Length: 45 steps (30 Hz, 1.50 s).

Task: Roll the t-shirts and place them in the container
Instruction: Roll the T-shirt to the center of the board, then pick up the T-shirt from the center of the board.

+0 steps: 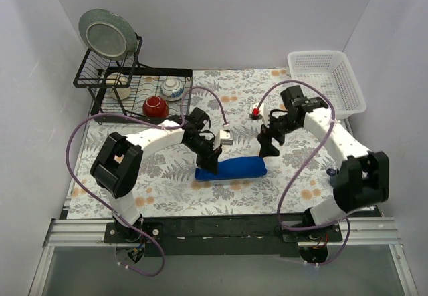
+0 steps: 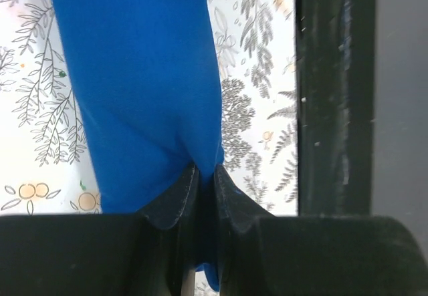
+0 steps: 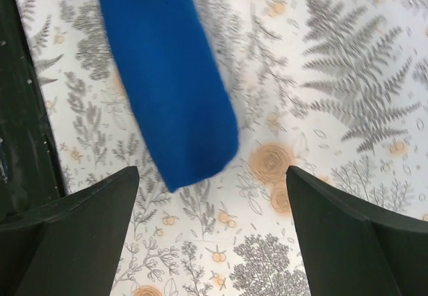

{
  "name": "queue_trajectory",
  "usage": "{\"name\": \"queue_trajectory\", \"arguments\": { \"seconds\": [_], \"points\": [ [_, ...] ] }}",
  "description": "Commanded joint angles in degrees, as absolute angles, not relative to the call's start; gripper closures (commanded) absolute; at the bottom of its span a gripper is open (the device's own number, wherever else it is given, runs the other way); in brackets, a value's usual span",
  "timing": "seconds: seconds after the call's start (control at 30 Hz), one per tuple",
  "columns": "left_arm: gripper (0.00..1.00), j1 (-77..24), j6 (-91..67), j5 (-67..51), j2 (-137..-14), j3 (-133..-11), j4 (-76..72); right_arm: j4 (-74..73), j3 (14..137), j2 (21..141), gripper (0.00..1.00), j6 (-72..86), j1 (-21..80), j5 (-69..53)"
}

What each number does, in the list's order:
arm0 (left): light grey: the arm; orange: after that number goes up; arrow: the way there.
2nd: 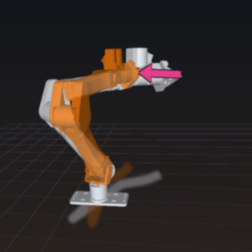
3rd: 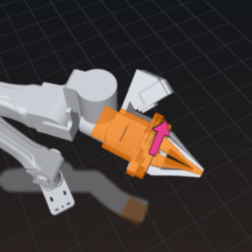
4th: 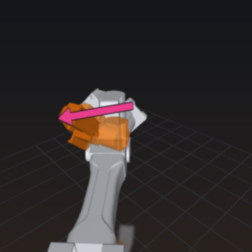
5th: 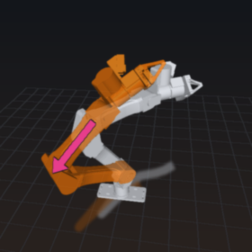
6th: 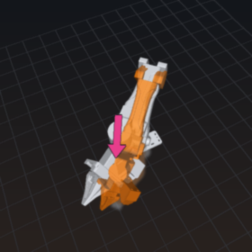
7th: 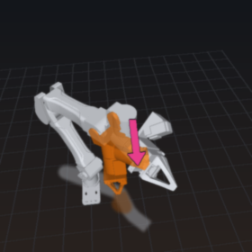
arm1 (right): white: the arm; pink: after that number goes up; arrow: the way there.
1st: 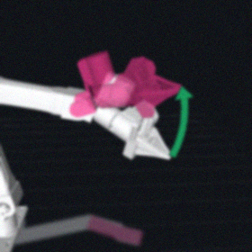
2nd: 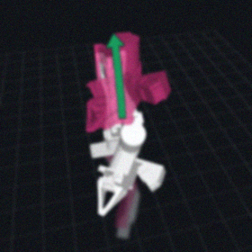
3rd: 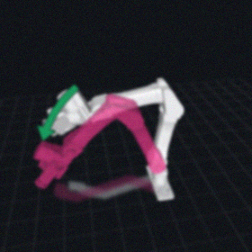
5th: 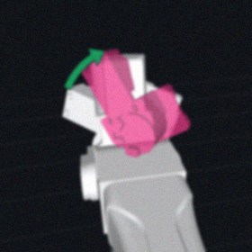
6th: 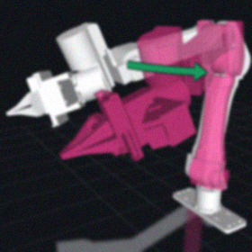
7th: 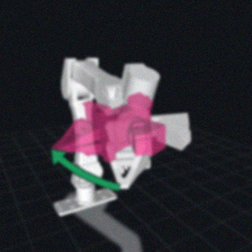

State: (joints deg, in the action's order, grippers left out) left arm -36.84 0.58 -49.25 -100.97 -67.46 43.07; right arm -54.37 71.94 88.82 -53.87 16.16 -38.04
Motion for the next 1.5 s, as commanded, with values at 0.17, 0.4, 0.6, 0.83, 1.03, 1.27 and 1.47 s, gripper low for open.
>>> {"name": "queue_trajectory", "arguments": {
  "seconds": [0.17, 0.4, 0.6, 0.83, 1.03, 1.27, 1.47],
  "points": [
    [0.96, -31.1, -2.1, -60.6, -102.0, -69.1, 46.8, -38.0, 52.5, 73.7, 0.01, -54.3, 30.7, -30.1],
    [0.96, -29.8, -2.2, -60.7, -103.7, -67.6, 45.2, -30.9, 52.6, 76.9, 0.01, -55.4, 33.1, -28.4],
    [0.96, -28.1, -4.5, -62.1, -105.4, -66.3, 42.5, -26.2, 54.8, 81.7, 0.01, -55.8, 37.3, -27.7],
    [0.95, -26.6, -6.2, -62.9, -105.7, -65.0, 40.3, -27.9, 57.4, 87.8, 0.01, -57.9, 40.3, -31.5],
    [0.93, -25.7, -6.2, -62.9, -105.3, -64.1, 40.3, -25.3, 57.7, 93.0, 0.02, -58.3, 42.0, -32.5],
    [0.92, -25.0, -5.6, -62.8, -105.7, -63.9, 40.2, -17.9, 56.4, 99.0, 0.01, -57.8, 43.6, -32.4],
    [0.88, -24.4, -5.3, -62.2, -106.0, -63.7, 39.8, -16.9, 57.0, 102.8, 0.08, -58.3, 44.2, -31.6]
  ]
}}
